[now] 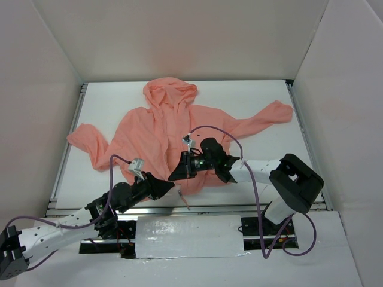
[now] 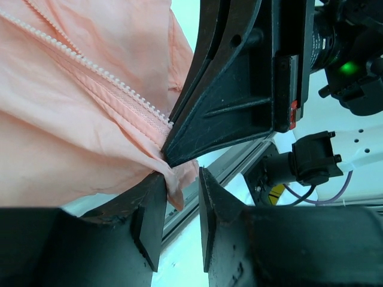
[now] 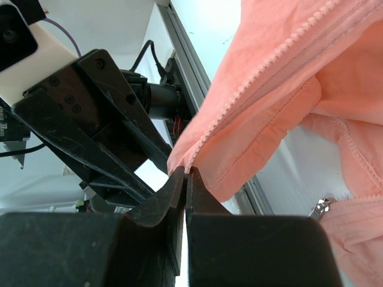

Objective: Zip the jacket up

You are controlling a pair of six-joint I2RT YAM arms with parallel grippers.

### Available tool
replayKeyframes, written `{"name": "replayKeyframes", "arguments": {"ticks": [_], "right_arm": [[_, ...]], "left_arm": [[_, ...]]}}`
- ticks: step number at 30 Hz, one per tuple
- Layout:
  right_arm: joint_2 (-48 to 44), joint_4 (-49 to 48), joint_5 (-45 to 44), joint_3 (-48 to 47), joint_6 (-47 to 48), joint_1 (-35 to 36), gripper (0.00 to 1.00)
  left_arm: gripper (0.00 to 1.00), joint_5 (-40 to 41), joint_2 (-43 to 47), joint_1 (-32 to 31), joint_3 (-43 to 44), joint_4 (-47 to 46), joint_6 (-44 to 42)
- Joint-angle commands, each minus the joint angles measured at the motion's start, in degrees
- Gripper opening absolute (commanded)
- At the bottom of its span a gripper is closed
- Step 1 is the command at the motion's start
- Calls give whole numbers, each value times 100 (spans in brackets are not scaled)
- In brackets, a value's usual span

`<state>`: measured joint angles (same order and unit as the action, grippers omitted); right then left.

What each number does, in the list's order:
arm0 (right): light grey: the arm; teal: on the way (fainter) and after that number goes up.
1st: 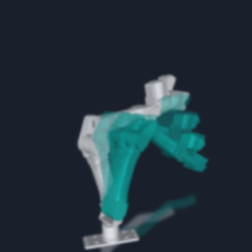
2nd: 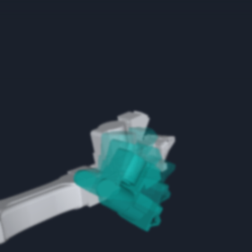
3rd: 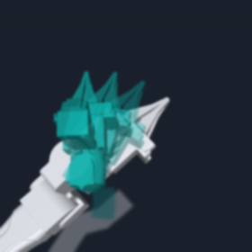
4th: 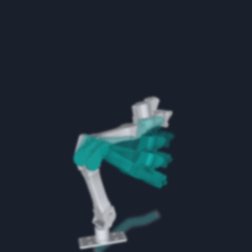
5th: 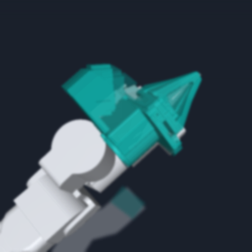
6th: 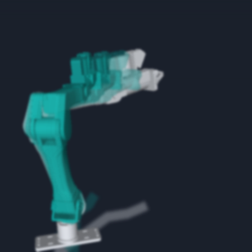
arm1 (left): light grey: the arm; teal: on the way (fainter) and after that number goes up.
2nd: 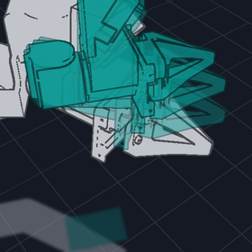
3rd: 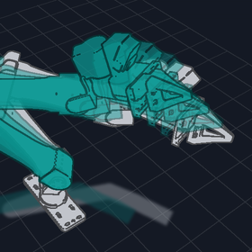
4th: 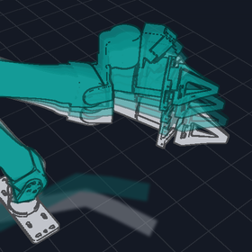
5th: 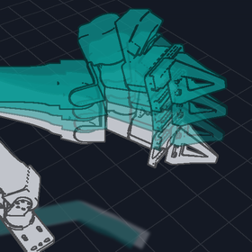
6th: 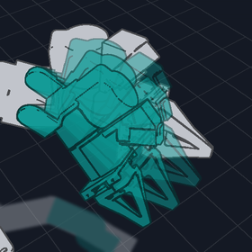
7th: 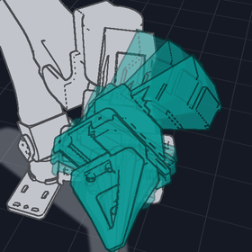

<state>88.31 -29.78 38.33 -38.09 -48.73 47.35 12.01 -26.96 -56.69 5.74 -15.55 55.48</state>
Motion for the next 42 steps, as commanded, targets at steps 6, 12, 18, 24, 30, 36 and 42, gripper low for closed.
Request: {"name": "replayKeyframes", "arguments": {"ticks": [6, 12, 18, 24, 30, 36, 42], "right_arm": [[-34, 104, 114, -375, 92, 2, 0], [19, 139, 193, -454, 92, -15, 0], [11, 262, 219, -472, 153, -51, 0], [-51, 420, 246, -472, 284, -112, 37], [-727, 1087, -131, -85, 705, -701, 69], [-1465, 3053, -1677, -120, 1489, -666, 67], [-959, 5171, -4093, -928, 1885, 528, 62]], "left_arm": [[36, -252, -11, 8, -117, -730, -126], [18, -234, 51, 8, -152, -748, -143], [13, -182, 129, 8, -169, -642, -126], [0, -6, 226, 8, -187, -476, -38], [0, 249, 349, 8, 41, 323, 32], [0, 688, 481, 8, 584, 1754, 173], [0, 1110, 16, 8, 1595, 3581, 393]]}}
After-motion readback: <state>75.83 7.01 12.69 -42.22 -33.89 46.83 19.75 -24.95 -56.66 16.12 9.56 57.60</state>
